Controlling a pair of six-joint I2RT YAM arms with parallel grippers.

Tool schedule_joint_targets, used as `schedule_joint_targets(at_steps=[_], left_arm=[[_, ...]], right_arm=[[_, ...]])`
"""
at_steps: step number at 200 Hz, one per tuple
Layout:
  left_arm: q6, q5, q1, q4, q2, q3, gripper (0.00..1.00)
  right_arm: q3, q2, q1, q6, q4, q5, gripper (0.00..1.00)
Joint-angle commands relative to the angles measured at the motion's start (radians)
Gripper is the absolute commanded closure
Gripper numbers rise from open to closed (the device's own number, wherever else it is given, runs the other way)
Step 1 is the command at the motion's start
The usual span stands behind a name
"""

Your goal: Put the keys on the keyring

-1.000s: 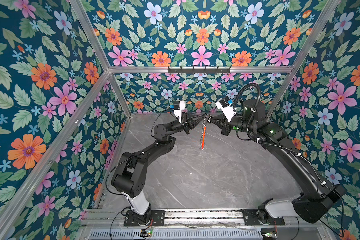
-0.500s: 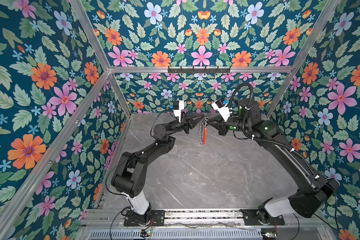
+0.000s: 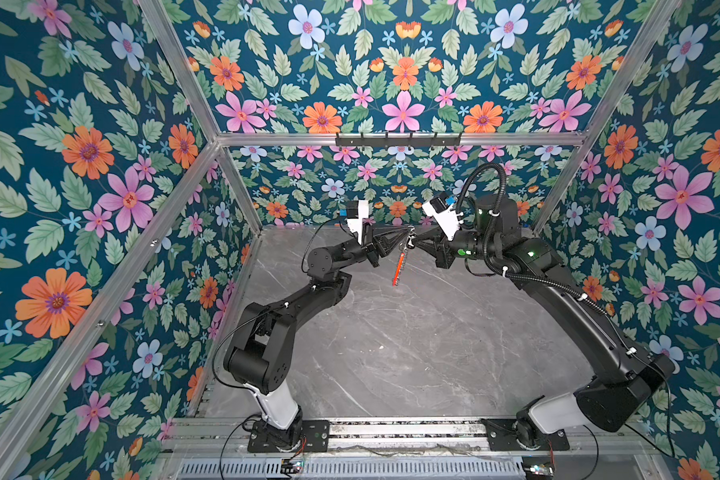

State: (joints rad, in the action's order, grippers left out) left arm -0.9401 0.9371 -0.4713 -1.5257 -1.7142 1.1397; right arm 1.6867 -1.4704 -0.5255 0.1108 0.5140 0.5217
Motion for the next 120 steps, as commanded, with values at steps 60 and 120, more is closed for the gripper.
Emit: schedule_joint_targets(at_steps=[60, 120], left_arm=[[-0.004, -0.001, 0.0, -0.044, 0.002, 0.013, 1.0], [-0.003, -0.004, 0.002, -0.045, 0.005, 0.018, 1.0]], right_arm=[[-0.029, 0.033, -0.002, 0.023, -0.013, -0.035, 1.0], [-0.071, 0.056, 0.001, 0.036, -0.006, -0.062, 1.0]])
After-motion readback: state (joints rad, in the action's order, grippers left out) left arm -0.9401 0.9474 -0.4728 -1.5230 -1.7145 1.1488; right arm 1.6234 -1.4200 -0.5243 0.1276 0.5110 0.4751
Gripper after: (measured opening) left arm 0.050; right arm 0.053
